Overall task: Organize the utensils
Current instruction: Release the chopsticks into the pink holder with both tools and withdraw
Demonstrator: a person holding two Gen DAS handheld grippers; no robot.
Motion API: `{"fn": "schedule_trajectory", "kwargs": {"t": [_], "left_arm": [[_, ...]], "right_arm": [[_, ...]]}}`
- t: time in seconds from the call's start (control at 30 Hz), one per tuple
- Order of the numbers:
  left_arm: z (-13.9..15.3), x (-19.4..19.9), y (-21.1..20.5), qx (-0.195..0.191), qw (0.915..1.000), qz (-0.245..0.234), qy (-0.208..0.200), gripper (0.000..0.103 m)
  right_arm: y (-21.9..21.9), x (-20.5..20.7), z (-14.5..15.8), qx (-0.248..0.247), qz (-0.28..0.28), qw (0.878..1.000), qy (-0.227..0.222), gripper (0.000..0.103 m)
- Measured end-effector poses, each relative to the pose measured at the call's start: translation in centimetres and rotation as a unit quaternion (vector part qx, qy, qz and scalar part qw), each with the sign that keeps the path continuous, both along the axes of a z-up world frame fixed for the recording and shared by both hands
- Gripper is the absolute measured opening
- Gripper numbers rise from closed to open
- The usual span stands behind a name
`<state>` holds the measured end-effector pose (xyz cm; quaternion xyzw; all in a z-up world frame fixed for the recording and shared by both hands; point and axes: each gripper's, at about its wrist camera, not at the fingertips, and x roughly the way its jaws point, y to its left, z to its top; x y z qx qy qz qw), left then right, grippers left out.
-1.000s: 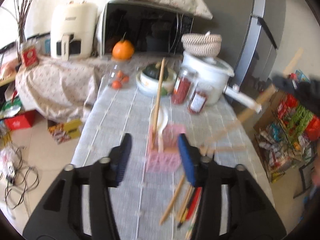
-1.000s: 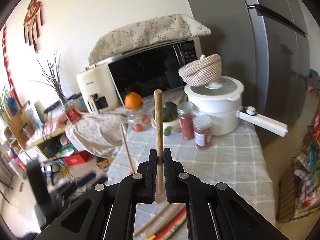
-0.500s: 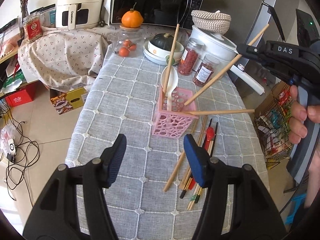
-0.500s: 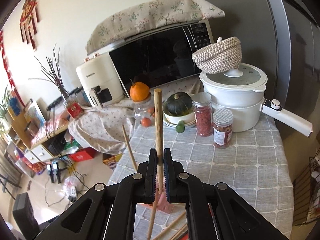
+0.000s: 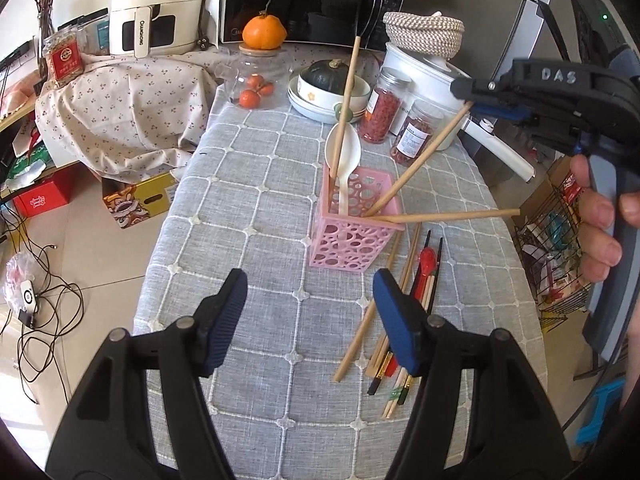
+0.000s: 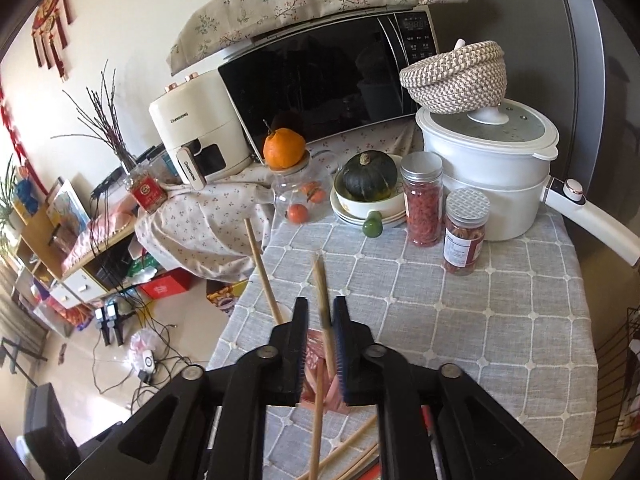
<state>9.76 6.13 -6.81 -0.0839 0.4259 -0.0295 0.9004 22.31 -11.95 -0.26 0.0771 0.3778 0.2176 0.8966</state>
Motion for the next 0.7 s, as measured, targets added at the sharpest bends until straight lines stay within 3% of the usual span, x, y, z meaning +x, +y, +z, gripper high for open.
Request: {"fn": "schedule_trajectory", "kwargs": {"t": [0.07, 0.4, 0.53, 0.7], "left_arm": [[0.1, -0.1, 0.0, 0.003, 1.0000, 0.000, -0.003, 0.070], [0.3, -0.8, -0.3, 0.017, 0.9998, -0.004, -0.011, 0.080], [-0.1, -1.1, -0.7, 0.024, 0.9997, -0.010, -0.004, 0.081], [-1.1, -1.2, -1.2, 0.026, 0.9996, -0.013, 0.008, 0.083]], "right_arm": [[-0.1, -0.5, 1.0, -0.006, 0.001, 1.000, -0.012, 0.038], [-3.4, -5.1, 5.6, -0.046, -0.033, 0.996, -0.072, 0.063], [-5.8, -6.7, 5.3, -0.035, -0.061, 0.995, -0.068, 0.071], [-8.2, -7.9, 2.3, -0.030, -0.099, 0.994, -0.038, 0.076]]}}
